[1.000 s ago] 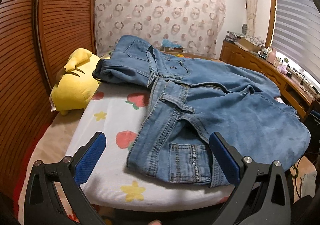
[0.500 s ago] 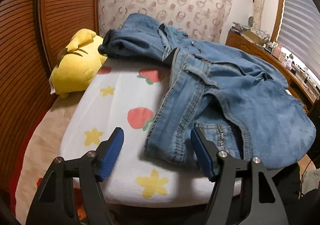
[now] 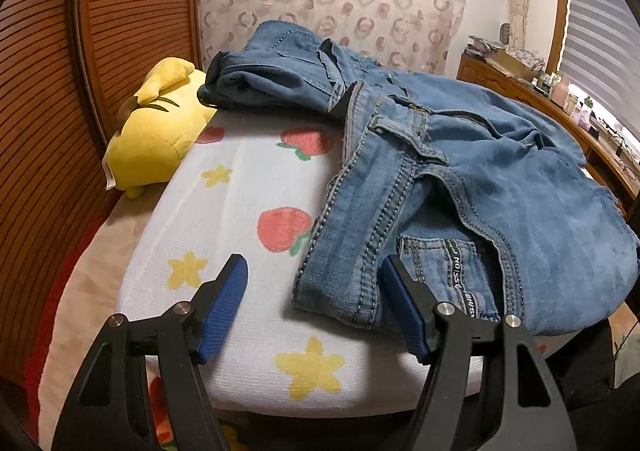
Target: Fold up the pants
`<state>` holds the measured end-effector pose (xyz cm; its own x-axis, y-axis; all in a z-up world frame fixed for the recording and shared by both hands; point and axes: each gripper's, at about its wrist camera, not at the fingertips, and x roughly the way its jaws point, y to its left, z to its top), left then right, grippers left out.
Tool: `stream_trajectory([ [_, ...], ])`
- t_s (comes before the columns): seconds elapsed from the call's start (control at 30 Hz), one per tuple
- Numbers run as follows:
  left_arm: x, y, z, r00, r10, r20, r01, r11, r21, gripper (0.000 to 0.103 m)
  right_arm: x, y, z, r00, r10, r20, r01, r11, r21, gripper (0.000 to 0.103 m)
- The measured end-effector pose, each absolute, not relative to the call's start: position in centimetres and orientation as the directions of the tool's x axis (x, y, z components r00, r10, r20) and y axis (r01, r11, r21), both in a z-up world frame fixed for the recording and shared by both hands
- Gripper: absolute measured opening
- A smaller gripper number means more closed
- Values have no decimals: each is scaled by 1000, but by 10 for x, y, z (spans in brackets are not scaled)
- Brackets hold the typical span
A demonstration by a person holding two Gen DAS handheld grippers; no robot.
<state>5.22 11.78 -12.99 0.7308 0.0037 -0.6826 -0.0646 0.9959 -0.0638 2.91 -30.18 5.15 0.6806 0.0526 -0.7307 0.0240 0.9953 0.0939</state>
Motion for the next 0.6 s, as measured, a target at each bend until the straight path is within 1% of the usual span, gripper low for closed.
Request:
stream_trajectory([
  [0.07,52,118,-130,732,4,-681,-63,996,-62,69,29,-293,54,675,78,-733,16,993,120,77],
  [0.13,51,117,-130,736,-7,-677,-53,996,-68,61,27,-286,58,669,99,-736,10,990,143,73],
  [0.17,51,117,-129,737,-12,-676,-47,996,-70,59,26,-282,60,666,108,-738,8,988,152,69],
  [0.2,50,116,-129,738,-21,-674,-38,997,-72,54,26,-280,62,666,116,-737,6,987,161,65],
  [0.23,50,115,-129,739,-25,-674,-33,997,-74,50,25,-276,65,665,126,-736,2,985,171,57],
  [0.27,50,114,-129,739,-30,-674,-28,997,-75,48,23,-268,70,665,133,-735,-4,985,175,49],
  [0.3,49,114,-128,739,-39,-673,-20,997,-79,44,22,-262,74,666,129,-734,-8,986,167,46],
  [0.37,49,111,-128,739,-39,-673,-20,997,-79,41,18,-254,82,669,111,-735,-7,990,143,33],
  [0.47,47,112,-127,741,-49,-669,-16,996,-91,37,11,-243,94,681,96,-726,-10,992,123,23],
  [0.53,46,111,-125,745,-61,-664,-6,995,-99,29,-1,-244,99,692,100,-715,-18,992,121,21],
  [0.57,45,110,-124,748,-67,-661,-1,995,-102,28,-5,-237,106,701,102,-706,-23,993,120,20],
  [0.6,44,109,-122,752,-68,-656,-1,995,-104,27,-6,-246,100,699,103,-708,-27,993,117,20],
])
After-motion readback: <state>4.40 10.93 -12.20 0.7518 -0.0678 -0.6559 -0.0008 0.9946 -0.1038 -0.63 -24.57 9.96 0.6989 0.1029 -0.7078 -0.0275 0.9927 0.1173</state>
